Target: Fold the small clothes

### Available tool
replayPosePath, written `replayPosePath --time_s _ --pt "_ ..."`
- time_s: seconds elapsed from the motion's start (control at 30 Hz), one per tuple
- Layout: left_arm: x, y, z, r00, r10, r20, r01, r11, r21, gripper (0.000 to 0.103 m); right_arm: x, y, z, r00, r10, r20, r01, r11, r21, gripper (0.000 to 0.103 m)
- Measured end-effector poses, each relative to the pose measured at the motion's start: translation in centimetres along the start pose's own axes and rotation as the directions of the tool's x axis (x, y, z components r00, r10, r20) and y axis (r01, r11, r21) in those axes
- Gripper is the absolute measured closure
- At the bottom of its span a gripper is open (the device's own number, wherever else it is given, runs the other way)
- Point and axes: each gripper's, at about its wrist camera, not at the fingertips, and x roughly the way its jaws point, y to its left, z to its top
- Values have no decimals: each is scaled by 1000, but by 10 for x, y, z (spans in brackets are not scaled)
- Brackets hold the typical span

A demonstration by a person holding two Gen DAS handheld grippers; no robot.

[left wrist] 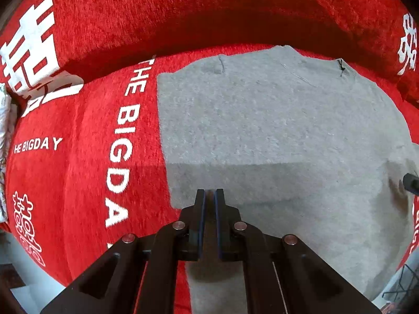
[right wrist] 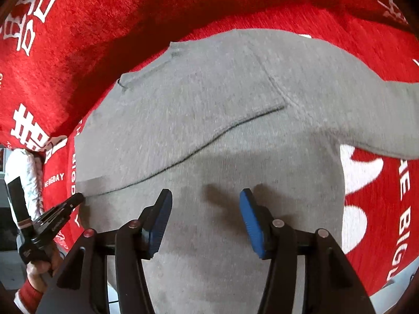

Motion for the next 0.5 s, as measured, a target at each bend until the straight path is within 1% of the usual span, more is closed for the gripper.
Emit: replayPosePath --time_s 0.1,0.17,0.23,0.3,0.33,0.37,0.4,0.43,0.47,0.5 --pt "-2 -3 -2 1000 -5 -16 5 1000 -1 95 -1 0 -3 1000 14 -6 -14 1000 15 39" --pt "-3 -6 -4 1000 -4 -28 4 1000 3 95 -2 -1 -6 1000 18 -12 -18 1000 19 38" --pt "-4 -10 -5 999 15 -43 -15 1000 4 95 -3 -1 -9 1000 21 -16 -20 1000 21 36" --pt "-8 -12 -6 999 24 -30 -24 1000 0 95 -3 -1 -12 1000 18 -19 -18 1000 19 32" --pt "-11 -12 -6 999 25 -19 -25 1000 -3 95 -4 -1 -14 1000 19 -20 -18 1000 19 32" --pt "-14 -13 -7 1000 27 -14 -27 1000 -6 87 -3 -1 -14 1000 21 -22 -20 1000 20 32" --pt "-16 -13 -7 1000 28 -12 -28 1000 -10 69 -3 -1 -16 999 21 -26 -21 1000 20 32" --pt "-17 -13 -8 999 34 -12 -34 999 -17 14 -2 -1 -16 999 20 -28 -20 1000 19 31" --pt "-20 -13 -9 999 51 -6 -51 998 -31 2 -2 -1 -16 999 20 -28 -19 1000 17 29" --pt "-24 -13 -10 998 58 21 -57 998 -39 1 -2 -1 -17 999 19 -28 -19 1000 14 28"
